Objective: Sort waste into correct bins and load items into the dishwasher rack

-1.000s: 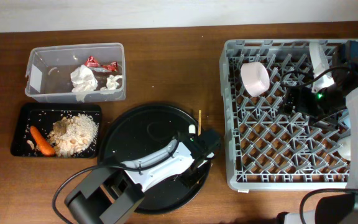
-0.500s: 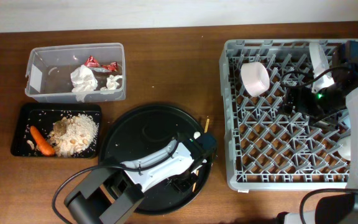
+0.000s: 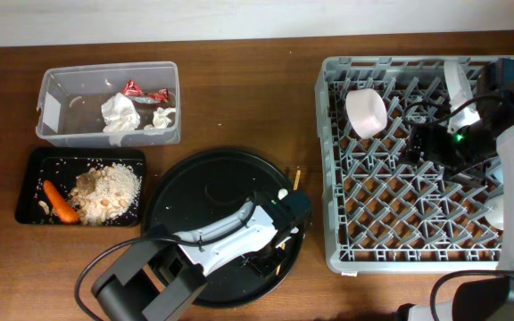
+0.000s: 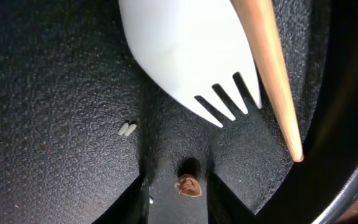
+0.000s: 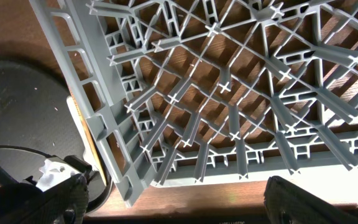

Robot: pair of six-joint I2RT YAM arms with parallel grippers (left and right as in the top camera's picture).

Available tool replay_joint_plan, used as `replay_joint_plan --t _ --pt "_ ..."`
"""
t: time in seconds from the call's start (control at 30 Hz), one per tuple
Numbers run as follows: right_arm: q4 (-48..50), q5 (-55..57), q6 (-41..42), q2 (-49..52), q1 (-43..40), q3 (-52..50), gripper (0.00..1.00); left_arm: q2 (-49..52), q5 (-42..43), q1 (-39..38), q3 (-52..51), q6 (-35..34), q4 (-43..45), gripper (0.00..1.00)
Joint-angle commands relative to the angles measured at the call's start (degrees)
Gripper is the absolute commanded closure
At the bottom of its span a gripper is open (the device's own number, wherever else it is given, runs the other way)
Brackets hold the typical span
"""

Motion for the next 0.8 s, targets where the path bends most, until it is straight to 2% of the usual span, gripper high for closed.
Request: replay_joint_plan --t 0.0,0.23,0.4,0.53,0.63,0.77 --pt "-0.4 0.3 -0.6 -1.2 -0.1 0.2 0.06 -1.6 0.9 0.0 -0.5 -0.8 0.3 0.74" --pt "-0.4 0.3 -0.6 -1.2 -0.1 0.2 0.06 -1.6 0.9 0.0 -0.5 -0.9 0.3 0.85" --pt "-0.4 0.3 -0.6 -1.2 -0.1 0.2 0.06 -1.7 0.8 0.1 -0.4 -0.9 0.3 0.99" --pt "-0.4 0.3 -0.6 -1.2 -0.1 0.2 0.06 -5.3 -3.5 1.4 2.8 -0.9 -0.8 1.0" --pt "-0.4 0.3 -0.7 -1.2 -0.1 0.2 0.06 -9.6 -5.7 7.6 4.0 -0.9 -2.5 0.99" --pt "-0.4 0.3 -0.7 -1.2 -0.1 0.2 0.06 -14.6 -10.4 27.1 4.2 -0.9 -2.1 0.99"
